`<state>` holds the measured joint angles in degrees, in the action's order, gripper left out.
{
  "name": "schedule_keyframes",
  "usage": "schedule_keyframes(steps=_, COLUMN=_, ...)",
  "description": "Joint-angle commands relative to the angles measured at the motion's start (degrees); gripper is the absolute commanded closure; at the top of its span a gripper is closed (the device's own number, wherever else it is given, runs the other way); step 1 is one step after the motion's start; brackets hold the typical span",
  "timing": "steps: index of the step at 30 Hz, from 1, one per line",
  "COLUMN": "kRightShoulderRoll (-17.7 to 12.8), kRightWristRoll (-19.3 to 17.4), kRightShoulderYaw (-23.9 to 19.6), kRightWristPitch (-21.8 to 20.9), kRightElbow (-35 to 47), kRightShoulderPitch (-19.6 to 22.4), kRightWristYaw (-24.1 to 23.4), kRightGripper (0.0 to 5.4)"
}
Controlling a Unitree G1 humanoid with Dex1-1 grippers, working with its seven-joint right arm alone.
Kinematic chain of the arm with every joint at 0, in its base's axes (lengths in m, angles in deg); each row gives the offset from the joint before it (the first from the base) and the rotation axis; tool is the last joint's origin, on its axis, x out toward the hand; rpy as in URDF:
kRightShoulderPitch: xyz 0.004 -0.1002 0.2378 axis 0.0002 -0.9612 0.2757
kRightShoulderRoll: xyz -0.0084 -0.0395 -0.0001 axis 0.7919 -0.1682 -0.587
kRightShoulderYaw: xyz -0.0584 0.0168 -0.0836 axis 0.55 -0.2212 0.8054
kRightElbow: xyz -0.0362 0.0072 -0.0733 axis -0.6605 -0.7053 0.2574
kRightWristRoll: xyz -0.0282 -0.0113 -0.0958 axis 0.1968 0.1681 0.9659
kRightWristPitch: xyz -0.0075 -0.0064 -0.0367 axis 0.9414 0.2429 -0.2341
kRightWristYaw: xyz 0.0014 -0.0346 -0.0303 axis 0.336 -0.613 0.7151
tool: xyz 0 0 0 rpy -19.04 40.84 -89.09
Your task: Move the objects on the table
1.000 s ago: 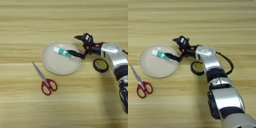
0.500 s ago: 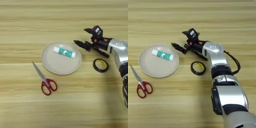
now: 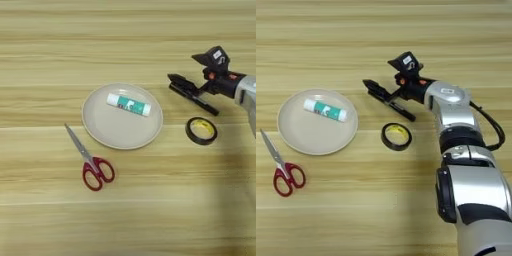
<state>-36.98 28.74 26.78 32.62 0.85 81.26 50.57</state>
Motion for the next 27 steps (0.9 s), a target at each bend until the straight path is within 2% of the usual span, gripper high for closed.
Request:
schedule_keyframes(steps=1, kRightShoulderRoll=-3.45, kRightWristRoll=-1.2, kRightShoulderYaw=-1.37, kRightWristPitch=-0.4, kRightElbow=0.64, kRightShoulderPitch=6.56, kRightWristYaw=-1.32, kRightGripper=0.03)
schedule_keyframes(steps=4, kRightShoulderRoll=-3.98, kRightWristRoll=-1.17, kRightShoulderYaw=-1.75, kRightWristPitch=-1.21, kRightElbow=-0.82, kRightShoulderPitch=6.89, kRightWristYaw=-1.79, kRightGripper=0.03)
schedule_keyframes(steps=6, kRightShoulderRoll=-3.86, kRightWristRoll=-2.18, kRightShoulderYaw=-3.16, kRightWristPitch=-0.78, kRightElbow=-1.56, kRightShoulderPitch=6.98, kRightWristYaw=-3.89, kRightGripper=0.03)
schedule_keyframes(steps=8, kRightShoulderRoll=-4.14, kRightWristRoll=-1.82, kRightShoulderYaw=-2.8, kRightWristPitch=-1.32, kRightElbow=-2.11, kRightShoulderPitch=7.02, kRightWristYaw=-3.16, kRightGripper=0.03)
schedule_keyframes(steps=13, kRightShoulderRoll=-4.96, kRightWristRoll=-0.99, kRightShoulderYaw=-1.81, kRightWristPitch=0.41, kRightElbow=-3.55, kRightShoulderPitch=7.08, kRightWristYaw=-1.16, kRightGripper=0.03)
schedule_keyframes(steps=22, kRightShoulderRoll=-5.66, kRightWristRoll=0.25, kRightShoulderYaw=-0.85, kRightWristPitch=2.43, kRightElbow=-6.67, kRightShoulderPitch=7.55, kRightWristYaw=-0.69, kRightGripper=0.03)
schedule_keyframes(steps=27, kRightShoulderRoll=-5.88, kRightWristRoll=1.17, kRightShoulderYaw=-0.27, kRightWristPitch=2.02, kRightElbow=-8.05, kRightShoulderPitch=7.49, kRightWristYaw=-0.67, kRightGripper=0.03)
